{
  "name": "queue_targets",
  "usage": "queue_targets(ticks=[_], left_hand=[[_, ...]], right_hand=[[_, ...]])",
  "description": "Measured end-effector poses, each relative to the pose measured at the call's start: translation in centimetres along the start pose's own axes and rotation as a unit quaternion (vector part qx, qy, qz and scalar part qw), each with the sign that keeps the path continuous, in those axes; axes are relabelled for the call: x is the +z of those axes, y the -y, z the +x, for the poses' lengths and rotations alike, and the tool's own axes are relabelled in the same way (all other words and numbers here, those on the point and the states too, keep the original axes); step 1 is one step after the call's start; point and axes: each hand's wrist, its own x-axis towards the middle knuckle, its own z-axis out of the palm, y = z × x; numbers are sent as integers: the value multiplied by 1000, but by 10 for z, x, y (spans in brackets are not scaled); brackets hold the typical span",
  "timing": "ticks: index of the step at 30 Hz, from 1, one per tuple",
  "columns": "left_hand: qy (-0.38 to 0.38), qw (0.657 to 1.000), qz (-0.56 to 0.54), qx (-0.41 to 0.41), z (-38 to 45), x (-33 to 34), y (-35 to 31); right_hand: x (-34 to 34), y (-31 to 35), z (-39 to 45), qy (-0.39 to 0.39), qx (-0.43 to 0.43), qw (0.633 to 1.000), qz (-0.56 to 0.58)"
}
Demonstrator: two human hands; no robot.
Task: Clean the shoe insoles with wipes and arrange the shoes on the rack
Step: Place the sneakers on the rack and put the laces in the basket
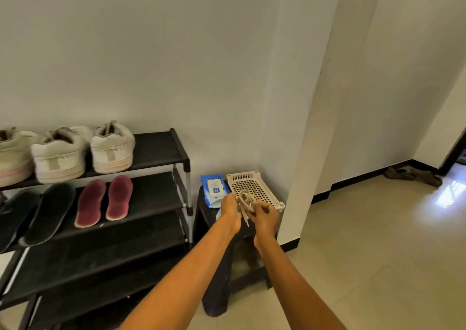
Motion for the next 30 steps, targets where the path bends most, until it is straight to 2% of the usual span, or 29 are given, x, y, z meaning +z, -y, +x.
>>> queue_targets(ticks=[5, 9, 14, 17, 21, 22, 23, 25, 27, 29, 30], left_hand=[[36, 997, -41, -54, 75, 13, 40], [90, 990, -48, -102, 132, 30, 67], [96, 987, -48, -119, 198, 34, 91], [86, 988, -49, -119, 224, 25, 102], [74, 990, -47, -115, 236, 16, 105], [75, 990, -47, -114, 236, 13, 106], [77, 990, -47, -112, 236, 11, 106], [76, 990, -54, -107, 235, 6, 106], [76, 990, -59, -98, 233, 3, 105], [83, 991, -55, -91, 231, 3, 103], [86, 991, -57, -90, 229, 2, 101]], right_hand=[[-1, -29, 82, -70, 1, 997, -30], [0, -40, 156, -113, -37, 990, -78], [21, -77, 237, -87, -16, 974, -210], [35, -94, 269, -67, -11, 949, -309], [44, -98, 294, -52, 43, 910, -410], [46, -96, 296, -29, 58, 910, -410], [49, -93, 296, 9, 70, 928, -367], [52, -76, 289, 91, 98, 972, -194], [53, -55, 281, 116, 119, 984, -67], [50, -41, 281, 121, 139, 983, -13], [47, -36, 280, 113, 159, 980, -24]])
